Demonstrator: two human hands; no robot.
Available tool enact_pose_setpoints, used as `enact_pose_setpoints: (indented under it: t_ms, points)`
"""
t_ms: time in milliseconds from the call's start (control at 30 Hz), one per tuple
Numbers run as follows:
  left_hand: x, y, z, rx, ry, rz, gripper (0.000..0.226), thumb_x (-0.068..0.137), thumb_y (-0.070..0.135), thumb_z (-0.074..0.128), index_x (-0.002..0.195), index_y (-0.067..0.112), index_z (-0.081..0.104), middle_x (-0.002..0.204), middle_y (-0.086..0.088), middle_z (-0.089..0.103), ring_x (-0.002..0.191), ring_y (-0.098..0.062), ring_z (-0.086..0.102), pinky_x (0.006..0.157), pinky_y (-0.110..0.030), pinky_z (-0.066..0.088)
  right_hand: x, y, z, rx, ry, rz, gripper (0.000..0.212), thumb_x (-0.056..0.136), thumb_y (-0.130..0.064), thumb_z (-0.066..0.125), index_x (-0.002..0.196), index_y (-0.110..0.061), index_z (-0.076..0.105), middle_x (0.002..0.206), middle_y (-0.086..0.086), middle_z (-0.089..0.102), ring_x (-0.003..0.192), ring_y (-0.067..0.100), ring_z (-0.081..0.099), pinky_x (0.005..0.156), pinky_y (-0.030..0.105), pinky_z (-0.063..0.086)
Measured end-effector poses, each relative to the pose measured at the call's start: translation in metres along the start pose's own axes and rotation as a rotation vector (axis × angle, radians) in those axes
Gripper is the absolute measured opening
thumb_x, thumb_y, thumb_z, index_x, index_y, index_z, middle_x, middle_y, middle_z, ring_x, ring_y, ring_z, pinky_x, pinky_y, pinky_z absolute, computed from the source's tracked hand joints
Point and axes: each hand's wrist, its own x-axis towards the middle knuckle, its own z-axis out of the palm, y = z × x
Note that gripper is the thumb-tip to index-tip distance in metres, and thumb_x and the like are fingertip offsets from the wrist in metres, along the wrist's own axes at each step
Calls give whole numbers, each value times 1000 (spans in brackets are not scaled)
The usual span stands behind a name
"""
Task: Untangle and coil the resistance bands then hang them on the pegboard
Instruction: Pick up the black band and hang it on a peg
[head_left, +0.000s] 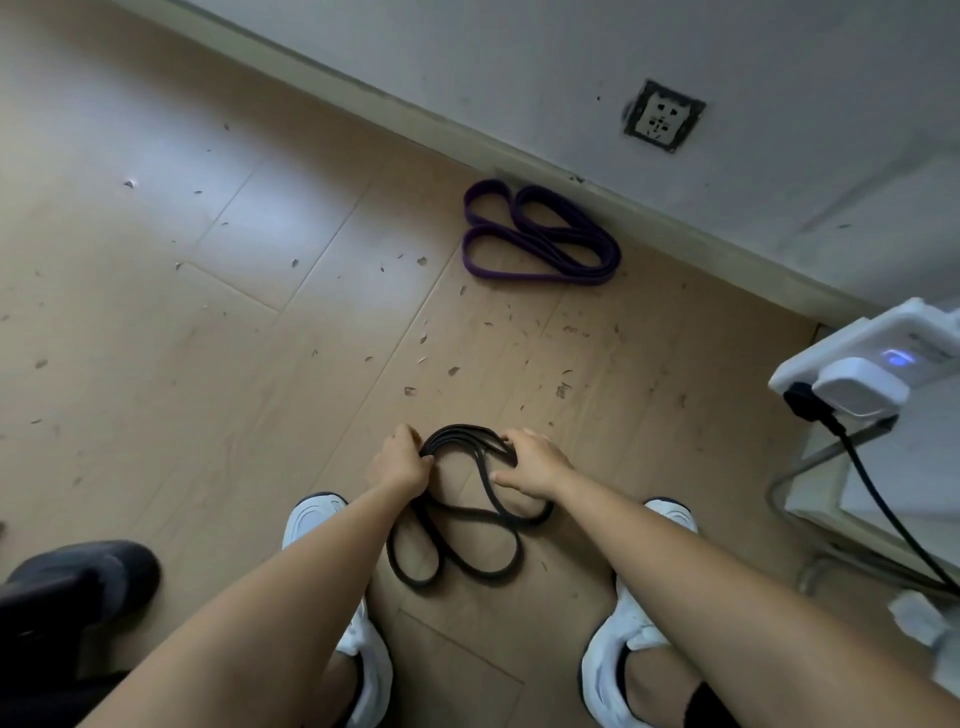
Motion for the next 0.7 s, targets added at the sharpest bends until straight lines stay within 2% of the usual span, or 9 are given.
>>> enact_pose_setpoints:
  t_ms: [100, 167, 233, 300, 433, 533, 600, 633, 700]
  points:
    - [2, 5, -1, 38, -27, 48, 29, 93, 33, 63, 118, 19, 62, 120, -9, 66, 111, -31, 62, 88, -36, 49, 3, 0, -8, 33, -48, 22, 69, 79, -44, 79, 138, -17, 54, 138, 9, 58, 124, 29, 56, 102, 38, 48]
    - [0, 12, -8, 45, -35, 71, 21, 90, 32, 63, 105, 17, 67, 106, -9, 68, 98, -30, 63, 80, -34, 47, 5, 1, -16, 48, -17, 36, 71, 80, -41, 79, 140, -15, 52, 141, 10, 56, 126, 30, 55, 103, 39, 47]
    - [-3, 21, -16, 7, -77, 104, 15, 88, 28, 64, 90, 14, 69, 91, -9, 68, 84, -29, 62, 73, -34, 49, 4, -2, -26, 48, 40, 44, 83, 82, -41, 78, 150, -14, 39, 151, 10, 46, 137, 32, 46, 111, 43, 42]
    - [-7, 30, -28, -79, -116, 164, 16, 88, 24, 67, 93, 10, 72, 90, -10, 72, 86, -28, 66, 75, -34, 51, 1, -11, -39, 47, 86, 8, 94, 82, -41, 78, 157, -17, 27, 160, 8, 34, 146, 32, 35, 117, 45, 34]
    - [-23, 52, -55, -159, -201, 358, 12, 89, 23, 72, 95, 12, 69, 83, -3, 63, 81, -21, 58, 72, -33, 43, -11, -40, -72, -6, 94, -135, 93, 82, -38, 79, 158, -27, 26, 162, 2, 34, 150, 30, 26, 120, 50, 30]
    - [-41, 71, -73, -168, -247, 466, 10, 87, 23, 75, 89, 18, 66, 75, 3, 58, 76, -18, 56, 68, -30, 41, -21, -50, -98, -34, 24, -182, 78, 81, -36, 80, 150, -32, 43, 150, -1, 49, 145, 24, 32, 118, 51, 33]
    - [-56, 85, -87, -148, -269, 527, 13, 86, 23, 77, 93, 18, 67, 79, 3, 62, 76, -15, 59, 69, -26, 43, -30, -53, -117, -73, -62, -177, 59, 82, -31, 80, 136, -26, 58, 140, 1, 58, 137, 23, 44, 113, 47, 39]
    - [-64, 92, -94, -133, -273, 550, 15, 86, 24, 77, 96, 19, 67, 82, 2, 64, 78, -14, 60, 70, -26, 46, -36, -54, -126, -68, -113, -177, 49, 83, -27, 81, 128, -21, 63, 132, 2, 62, 130, 23, 52, 108, 44, 44]
    - [-78, 106, -110, -144, -274, 588, 18, 85, 25, 78, 98, 17, 68, 86, 0, 67, 81, -16, 64, 75, -36, 54, -50, -55, -141, -16, -154, -193, 31, 81, -20, 83, 107, -17, 67, 112, 3, 68, 110, 23, 63, 92, 37, 51]
